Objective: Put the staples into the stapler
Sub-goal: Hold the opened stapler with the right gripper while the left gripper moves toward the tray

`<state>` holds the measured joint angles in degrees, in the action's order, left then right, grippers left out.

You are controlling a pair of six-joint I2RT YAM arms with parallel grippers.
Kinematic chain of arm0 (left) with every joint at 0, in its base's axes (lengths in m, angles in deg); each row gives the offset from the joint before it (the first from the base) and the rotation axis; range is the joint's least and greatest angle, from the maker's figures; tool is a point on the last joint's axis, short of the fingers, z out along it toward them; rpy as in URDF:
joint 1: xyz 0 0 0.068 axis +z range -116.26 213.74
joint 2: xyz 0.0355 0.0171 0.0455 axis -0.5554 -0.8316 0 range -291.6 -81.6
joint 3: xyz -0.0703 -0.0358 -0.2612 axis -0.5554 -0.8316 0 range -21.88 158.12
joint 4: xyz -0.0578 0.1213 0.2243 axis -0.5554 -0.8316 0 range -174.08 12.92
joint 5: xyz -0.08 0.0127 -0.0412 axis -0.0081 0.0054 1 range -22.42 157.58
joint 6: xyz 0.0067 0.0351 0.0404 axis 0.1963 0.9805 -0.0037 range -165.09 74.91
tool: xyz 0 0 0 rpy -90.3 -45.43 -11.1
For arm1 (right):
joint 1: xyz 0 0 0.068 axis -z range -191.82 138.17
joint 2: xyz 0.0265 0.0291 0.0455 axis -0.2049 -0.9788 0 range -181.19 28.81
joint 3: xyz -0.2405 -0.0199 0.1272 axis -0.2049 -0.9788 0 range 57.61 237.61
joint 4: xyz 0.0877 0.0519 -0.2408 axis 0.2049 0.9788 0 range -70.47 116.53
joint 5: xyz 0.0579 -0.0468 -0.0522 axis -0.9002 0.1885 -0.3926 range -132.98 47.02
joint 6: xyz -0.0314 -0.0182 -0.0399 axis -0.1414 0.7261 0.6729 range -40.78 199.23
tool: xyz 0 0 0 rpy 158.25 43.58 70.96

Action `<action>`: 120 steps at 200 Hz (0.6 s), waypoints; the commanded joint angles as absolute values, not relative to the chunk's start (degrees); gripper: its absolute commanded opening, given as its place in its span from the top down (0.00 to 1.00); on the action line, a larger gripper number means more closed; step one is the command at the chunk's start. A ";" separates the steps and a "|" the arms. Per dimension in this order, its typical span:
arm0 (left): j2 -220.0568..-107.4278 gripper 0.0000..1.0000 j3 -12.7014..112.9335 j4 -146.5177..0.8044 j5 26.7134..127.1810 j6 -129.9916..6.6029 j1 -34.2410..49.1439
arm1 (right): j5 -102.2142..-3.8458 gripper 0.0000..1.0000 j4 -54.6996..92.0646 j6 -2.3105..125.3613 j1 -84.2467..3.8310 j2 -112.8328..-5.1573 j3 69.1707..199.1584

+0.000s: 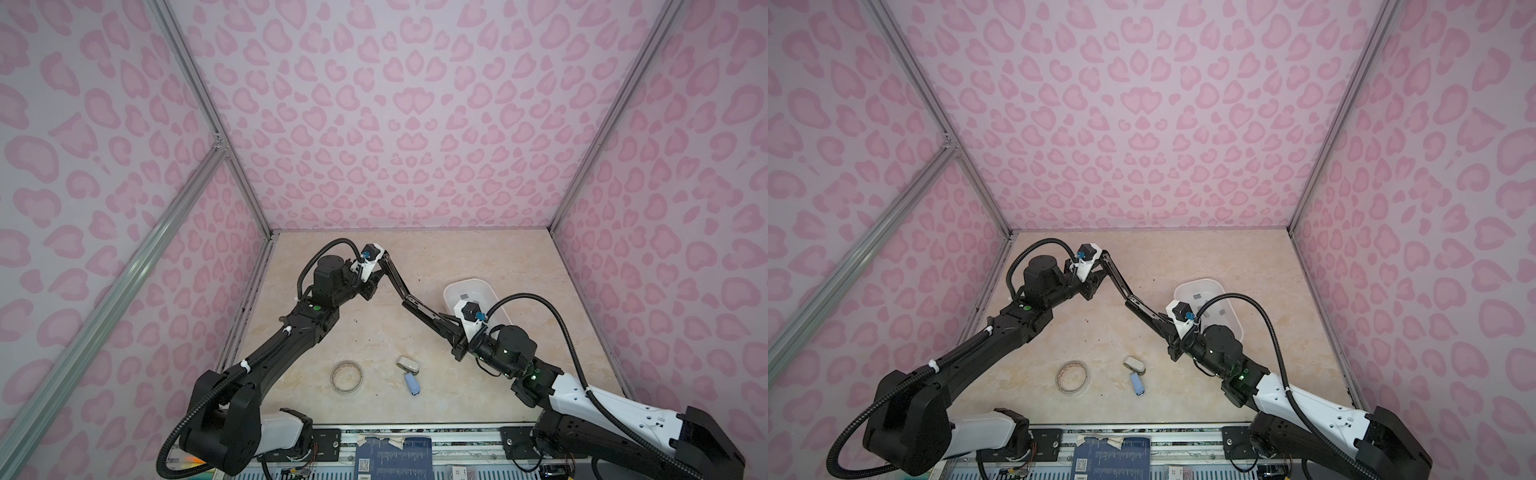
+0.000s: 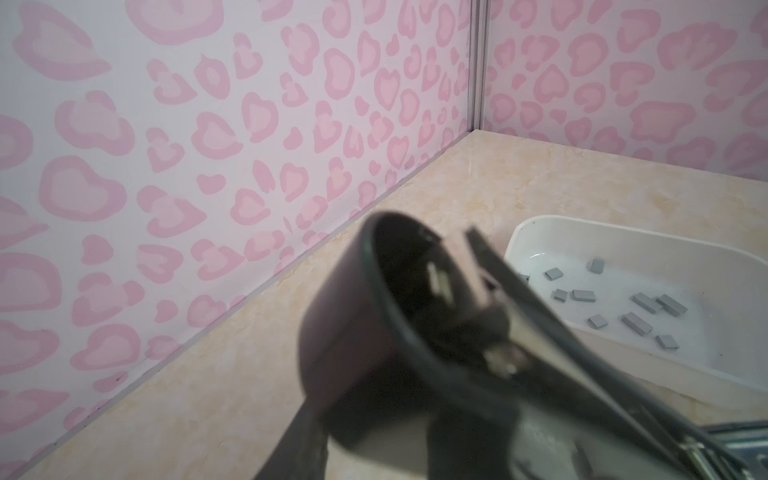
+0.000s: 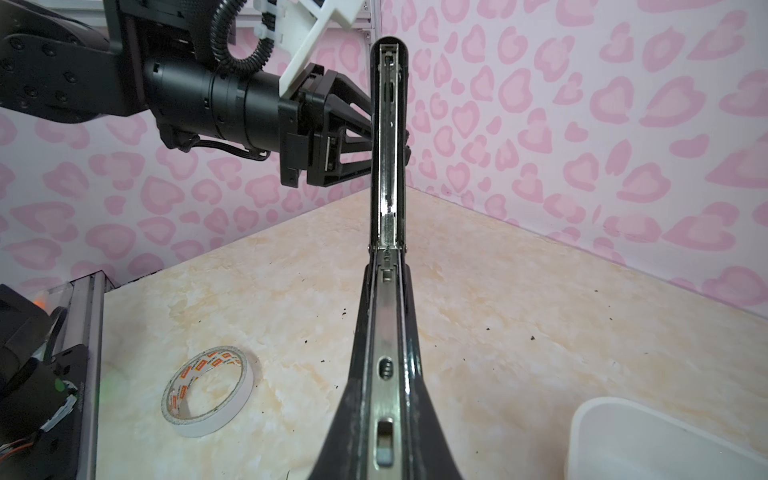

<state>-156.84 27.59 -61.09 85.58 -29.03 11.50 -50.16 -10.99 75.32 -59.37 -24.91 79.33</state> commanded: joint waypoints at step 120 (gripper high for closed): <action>-140.48 0.02 24.98 -52.69 99.95 -54.52 14.28 | -48.07 1.00 -15.69 76.23 -60.86 -29.41 81.95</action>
